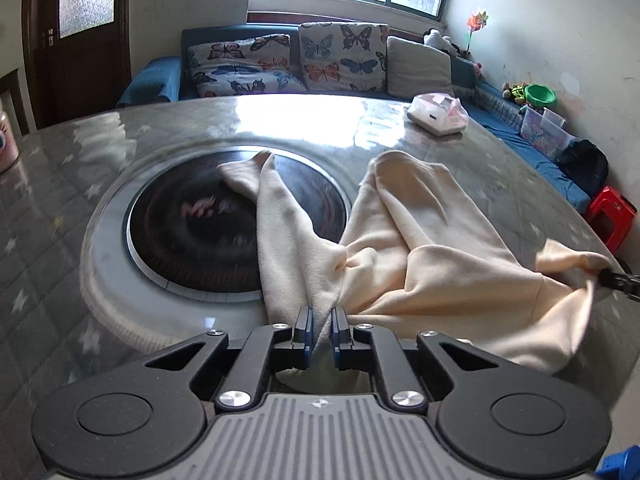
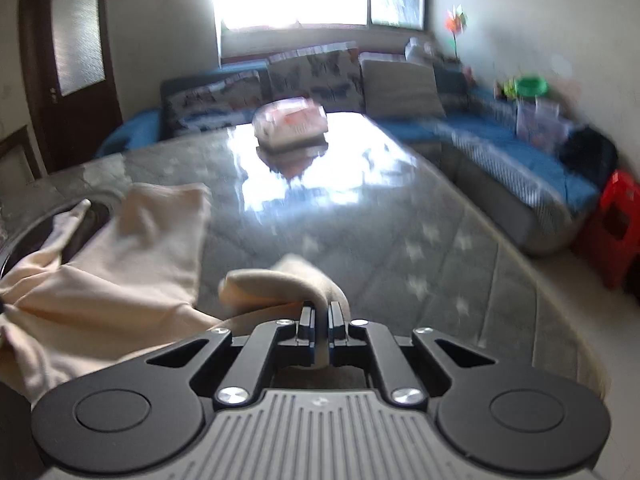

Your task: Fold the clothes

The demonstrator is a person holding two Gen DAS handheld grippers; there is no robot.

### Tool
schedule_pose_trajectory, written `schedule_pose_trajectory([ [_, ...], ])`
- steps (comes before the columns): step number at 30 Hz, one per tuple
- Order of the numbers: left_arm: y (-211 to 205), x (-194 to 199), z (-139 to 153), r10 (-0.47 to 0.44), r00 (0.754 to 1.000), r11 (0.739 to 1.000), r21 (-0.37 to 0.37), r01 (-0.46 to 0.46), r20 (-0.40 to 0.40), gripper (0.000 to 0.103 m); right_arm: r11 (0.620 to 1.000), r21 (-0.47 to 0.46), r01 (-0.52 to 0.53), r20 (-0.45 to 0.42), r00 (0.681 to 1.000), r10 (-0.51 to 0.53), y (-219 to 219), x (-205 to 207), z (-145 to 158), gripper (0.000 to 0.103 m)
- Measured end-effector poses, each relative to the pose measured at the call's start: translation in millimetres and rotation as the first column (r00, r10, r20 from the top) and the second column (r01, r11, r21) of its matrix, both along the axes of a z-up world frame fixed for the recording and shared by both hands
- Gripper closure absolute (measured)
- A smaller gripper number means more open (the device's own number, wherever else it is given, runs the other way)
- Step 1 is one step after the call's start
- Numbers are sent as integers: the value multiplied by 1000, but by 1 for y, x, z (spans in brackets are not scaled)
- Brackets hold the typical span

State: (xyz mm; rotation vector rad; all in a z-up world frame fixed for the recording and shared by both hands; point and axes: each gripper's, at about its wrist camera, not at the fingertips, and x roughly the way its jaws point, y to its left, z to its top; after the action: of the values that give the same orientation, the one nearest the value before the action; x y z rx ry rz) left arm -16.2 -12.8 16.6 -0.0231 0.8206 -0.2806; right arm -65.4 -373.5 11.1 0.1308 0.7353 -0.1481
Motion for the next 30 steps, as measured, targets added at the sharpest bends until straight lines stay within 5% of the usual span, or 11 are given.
schedule_pose_trajectory([
  [4,10,-24,-1,-13,999,1000,1,14,-33,92,1000,23,-19,-46,999,20,-7,-7,-6,79],
  [11,21,-36,19,-38,999,999,30,38,9,66,998,-35,-43,-27,999,42,-10,-28,26,73],
  [14,25,-31,30,-39,999,999,19,38,35,63,996,-55,-63,12,998,64,-11,-21,43,73],
  [23,5,12,32,-43,997,998,42,40,70,64,956,14,-292,35,956,292,43,74,34,73],
  [30,-12,52,11,-48,999,998,50,47,20,65,931,83,-357,19,934,356,80,157,6,74],
])
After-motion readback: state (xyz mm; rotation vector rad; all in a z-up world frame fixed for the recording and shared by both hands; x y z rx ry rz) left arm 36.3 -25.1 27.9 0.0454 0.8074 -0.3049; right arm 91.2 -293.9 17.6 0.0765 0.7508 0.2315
